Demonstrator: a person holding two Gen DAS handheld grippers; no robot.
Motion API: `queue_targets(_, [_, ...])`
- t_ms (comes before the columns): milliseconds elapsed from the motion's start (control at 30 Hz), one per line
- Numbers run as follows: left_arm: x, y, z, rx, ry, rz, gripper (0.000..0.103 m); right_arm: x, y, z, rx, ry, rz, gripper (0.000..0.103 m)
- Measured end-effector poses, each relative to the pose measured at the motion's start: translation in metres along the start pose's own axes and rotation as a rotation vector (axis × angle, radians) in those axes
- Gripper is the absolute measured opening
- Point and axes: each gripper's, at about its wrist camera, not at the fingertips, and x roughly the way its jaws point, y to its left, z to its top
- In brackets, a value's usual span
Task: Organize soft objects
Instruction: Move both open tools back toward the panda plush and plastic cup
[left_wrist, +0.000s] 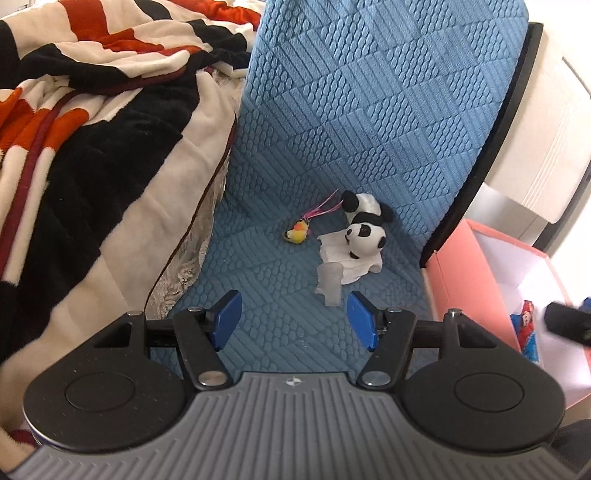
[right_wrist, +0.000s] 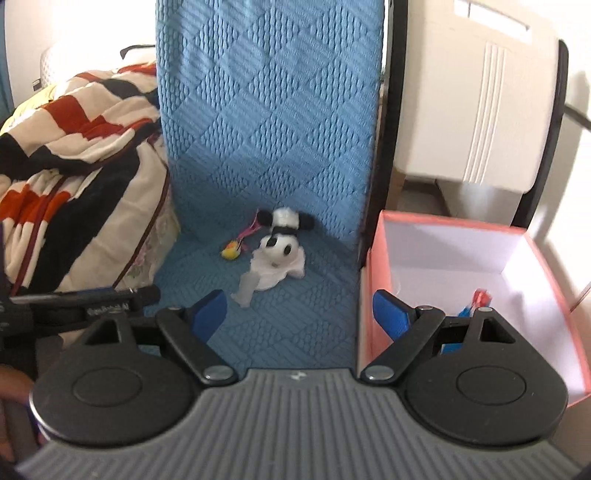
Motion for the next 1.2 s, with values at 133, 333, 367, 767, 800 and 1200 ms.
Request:
queue_targets(133, [0.014, -0.003, 0.000, 0.020, 0.022, 0.003, 0.069, -0.001, -0.003, 0.008, 0.000, -0.015, -0.026, 0.088])
queue_targets(333, [0.031, -0.009, 0.000, 0.029, 0.046, -0.014, 0.069, 0.015, -0.013, 0.008, 0.036, 0.020, -0.046, 0.088])
queue_targets(367, [0.033, -0.009, 0.000, 0.031, 0.049, -0.012, 0.069, 0.016, -0.012, 0.008, 0.034, 0.019, -0.046, 0.088])
queue_targets(767, [0.046, -0.010, -0.003, 0.033, 0.086, -0.017, 0.069, 0.025, -0.006, 0.010, 0.036, 0.020, -0.044, 0.088])
queue_targets(800, [0.047, -0.010, -0.003, 0.032, 0.088, -0.017, 0.069, 0.026, -0.005, 0.010, 0.031, 0.020, -0.043, 0.088])
queue_targets(1200, [0.055, -0.008, -0.004, 0.027, 0.106, -0.023, 0.069, 0.037, 0.003, 0.011, 0.007, 0.041, -0.027, 0.088])
